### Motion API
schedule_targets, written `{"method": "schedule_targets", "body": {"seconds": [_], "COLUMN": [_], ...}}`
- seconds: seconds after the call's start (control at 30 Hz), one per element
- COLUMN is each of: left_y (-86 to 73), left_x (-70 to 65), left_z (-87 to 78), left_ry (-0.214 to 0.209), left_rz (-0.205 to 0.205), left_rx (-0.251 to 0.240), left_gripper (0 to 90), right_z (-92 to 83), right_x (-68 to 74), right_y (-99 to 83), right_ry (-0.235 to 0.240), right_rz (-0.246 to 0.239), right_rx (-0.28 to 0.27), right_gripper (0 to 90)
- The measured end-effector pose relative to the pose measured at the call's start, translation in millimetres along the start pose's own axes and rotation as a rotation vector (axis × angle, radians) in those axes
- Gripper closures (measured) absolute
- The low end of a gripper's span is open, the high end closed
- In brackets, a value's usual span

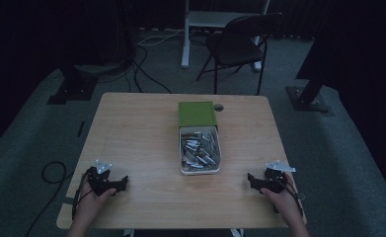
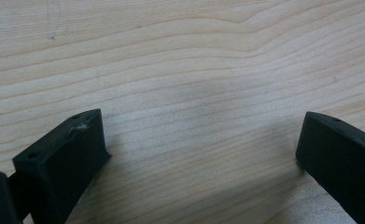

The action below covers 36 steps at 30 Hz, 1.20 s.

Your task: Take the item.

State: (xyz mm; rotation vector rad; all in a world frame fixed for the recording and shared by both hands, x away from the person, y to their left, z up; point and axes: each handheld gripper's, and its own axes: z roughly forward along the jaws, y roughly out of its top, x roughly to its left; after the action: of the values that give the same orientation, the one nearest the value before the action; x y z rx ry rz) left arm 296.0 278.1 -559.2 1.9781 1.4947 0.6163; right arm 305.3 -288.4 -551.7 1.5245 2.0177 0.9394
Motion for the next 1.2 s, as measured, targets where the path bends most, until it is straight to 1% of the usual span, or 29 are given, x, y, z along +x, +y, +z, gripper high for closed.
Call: {"method": "schedule_targets", "body": {"seconds": [0.1,0.33,0.4,0.53,0.57,0.7,0.87,0.93,1.1,1.17,1.2], "left_y": [0.0,0.0,0.0,0.0,0.0,0.0,0.0,0.0,-0.1,-0.1,-0.1], "left_x": [0.0,0.0,0.0,0.0,0.0,-0.1,0.0,-0.1,0.0,0.0,-0.1], "left_z": [0.0,0.0,0.0,0.0,0.1,0.1,0.1,0.2,0.2,0.2,0.3], "left_ry": [0.000,0.000,0.000,0.000,0.000,0.000,0.000,0.000,0.000,0.000,0.000], "left_rz": [0.001,0.001,0.000,0.001,0.000,-0.001,0.000,-0.001,0.000,0.001,-0.001], "left_rx": [0.000,0.000,0.000,0.000,0.000,-0.001,0.000,-0.002,-0.002,-0.002,-0.003], "left_gripper": [2.2,2.2,2.2,2.2,2.2,2.2,2.2,2.2,2.2,2.2,2.2], "right_z": [-3.2,-15.0,-17.5,-21.9,-22.7,-27.9,-34.9,-36.9,-39.0,-39.9,-40.7], "right_x": [6.4,24.6,27.8,34.7,36.0,43.1,53.1,57.1,66.6,70.6,73.5], "right_y": [6.1,25.7,30.3,39.6,41.3,51.3,63.5,68.2,77.5,80.9,82.9], "right_ry": [0.009,0.040,0.047,0.067,0.072,0.087,0.122,0.135,0.152,0.155,0.167], "right_rz": [-0.017,-0.050,-0.057,-0.099,-0.103,-0.128,-0.152,-0.174,-0.220,-0.247,-0.256], "right_rx": [-0.011,-0.062,-0.073,-0.078,-0.081,-0.106,-0.143,-0.153,-0.169,-0.183,-0.192], "right_gripper": [15.4,15.5,16.8,18.3,18.5,20.2,21.7,22.2,24.1,24.7,25.0]}}
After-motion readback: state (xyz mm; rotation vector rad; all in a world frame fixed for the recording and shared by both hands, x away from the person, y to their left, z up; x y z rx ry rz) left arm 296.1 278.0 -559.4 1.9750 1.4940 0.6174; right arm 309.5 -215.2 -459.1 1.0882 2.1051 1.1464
